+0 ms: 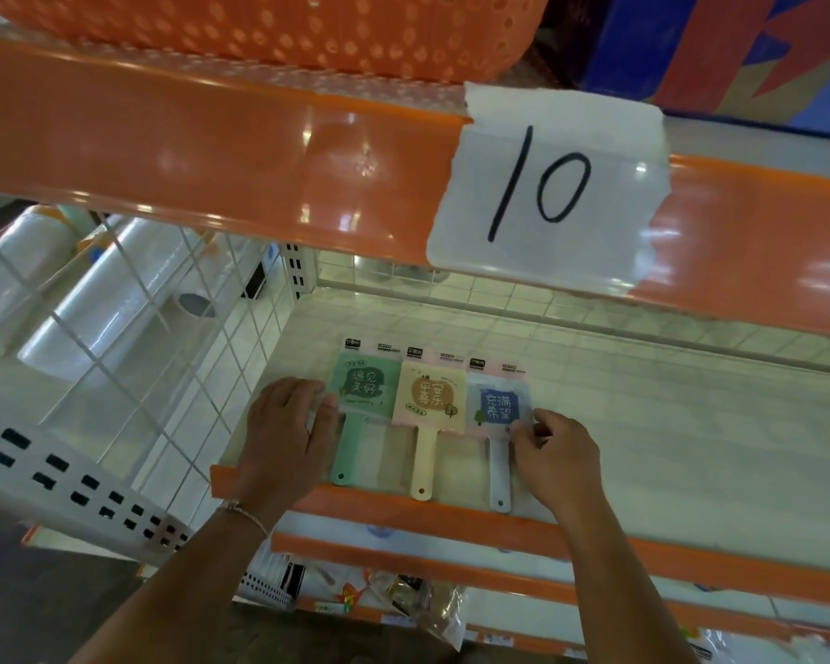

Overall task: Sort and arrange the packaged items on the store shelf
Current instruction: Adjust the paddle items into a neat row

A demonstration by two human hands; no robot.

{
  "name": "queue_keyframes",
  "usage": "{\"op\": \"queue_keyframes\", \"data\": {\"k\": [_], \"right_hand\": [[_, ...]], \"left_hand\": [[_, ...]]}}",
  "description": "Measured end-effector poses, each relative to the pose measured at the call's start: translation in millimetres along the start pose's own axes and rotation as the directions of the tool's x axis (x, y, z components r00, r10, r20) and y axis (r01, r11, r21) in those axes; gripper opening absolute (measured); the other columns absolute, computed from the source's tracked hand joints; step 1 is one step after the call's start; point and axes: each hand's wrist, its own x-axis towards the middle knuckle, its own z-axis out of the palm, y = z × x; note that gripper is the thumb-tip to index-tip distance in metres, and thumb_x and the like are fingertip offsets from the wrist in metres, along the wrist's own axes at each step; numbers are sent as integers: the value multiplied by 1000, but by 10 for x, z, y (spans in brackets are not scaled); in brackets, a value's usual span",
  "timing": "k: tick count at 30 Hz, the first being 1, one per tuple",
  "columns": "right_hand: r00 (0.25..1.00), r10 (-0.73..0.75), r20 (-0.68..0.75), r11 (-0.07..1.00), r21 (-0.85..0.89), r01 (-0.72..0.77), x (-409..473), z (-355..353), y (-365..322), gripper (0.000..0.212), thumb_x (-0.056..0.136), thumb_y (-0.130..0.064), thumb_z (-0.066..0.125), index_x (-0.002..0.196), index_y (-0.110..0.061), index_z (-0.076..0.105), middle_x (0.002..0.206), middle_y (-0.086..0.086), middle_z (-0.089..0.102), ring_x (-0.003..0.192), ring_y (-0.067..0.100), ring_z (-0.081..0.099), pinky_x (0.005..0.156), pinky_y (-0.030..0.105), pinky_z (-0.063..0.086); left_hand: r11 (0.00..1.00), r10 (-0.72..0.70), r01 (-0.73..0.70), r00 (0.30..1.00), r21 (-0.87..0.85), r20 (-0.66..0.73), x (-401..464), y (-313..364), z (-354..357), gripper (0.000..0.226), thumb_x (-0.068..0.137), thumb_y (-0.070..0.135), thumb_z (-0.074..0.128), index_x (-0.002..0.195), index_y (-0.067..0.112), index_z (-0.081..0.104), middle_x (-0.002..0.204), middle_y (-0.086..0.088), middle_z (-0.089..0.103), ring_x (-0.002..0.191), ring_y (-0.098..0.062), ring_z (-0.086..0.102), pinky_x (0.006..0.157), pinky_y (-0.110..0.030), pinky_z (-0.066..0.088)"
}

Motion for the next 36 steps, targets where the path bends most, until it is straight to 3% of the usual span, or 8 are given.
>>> {"op": "queue_keyframes", "data": {"k": [6, 13, 19, 23, 28, 33, 36], "right_hand": [[998, 59, -13, 992, 115, -57, -79, -66, -38, 34, 95, -25, 57, 127, -15, 62, 98, -6, 62, 86, 12, 56, 80, 25, 40], [994, 105, -31, 982, 159, -99, -95, -117, -12, 33, 95, -23, 58, 126, -13, 64, 117, 2, 67, 95, 12, 55, 92, 30, 46], [995, 91, -43, 981, 174, -82, -183, -138, -15, 30, 95, -22, 59, 123, -14, 66, 99, -7, 62, 81, 6, 55, 82, 25, 42], [990, 104, -93, 982, 170, -87, -263, -135, -11, 31, 92, -24, 63, 122, -15, 66, 97, -7, 65, 83, 10, 61, 81, 26, 47], [993, 79, -85, 996, 56, -74, -442, -46, -57, 28, 86, -38, 70, 100, -15, 63, 77, -6, 65, 70, 8, 60, 59, 19, 42], [999, 48, 23, 998, -50, -47, -578, 50, -194, 40, 81, -45, 72, 104, -18, 53, 90, -6, 64, 69, 1, 56, 51, 10, 35], [998, 45, 47, 995, -96, -40, -599, 73, -222, 47, 82, -42, 71, 116, -16, 52, 98, -2, 63, 78, 12, 60, 57, 17, 41]], "left_hand": [[1000, -6, 6, 1000, 1, -13, -3, 15, -2, 53, 91, 45, 34, 105, 4, 66, 105, -13, 66, 104, -32, 56, 92, -45, 45], [1000, -10, 10, 1000, -11, -11, -20, 30, -22, 53, 91, 45, 34, 106, 5, 65, 106, -13, 65, 104, -31, 56, 95, -45, 44], [1000, 4, -4, 1000, -9, -27, -28, 38, -25, 53, 92, 45, 33, 106, 5, 65, 104, -13, 65, 104, -32, 56, 94, -45, 42], [1000, 0, 0, 999, -13, -41, -37, 23, -18, 52, 93, 44, 33, 106, 5, 64, 104, -13, 65, 104, -32, 56, 94, -46, 43], [1000, 22, -21, 999, 17, -40, -47, 36, -12, 49, 94, 41, 36, 107, 4, 64, 104, -15, 65, 102, -35, 56, 92, -48, 45], [998, -46, 44, 997, -43, -60, -41, 18, -17, 53, 93, 44, 34, 109, 3, 65, 108, -18, 65, 105, -36, 57, 94, -51, 45], [997, -55, 52, 996, -48, -66, -40, -1, -14, 53, 93, 45, 34, 110, 5, 65, 109, -17, 65, 106, -36, 56, 95, -52, 44]]}}
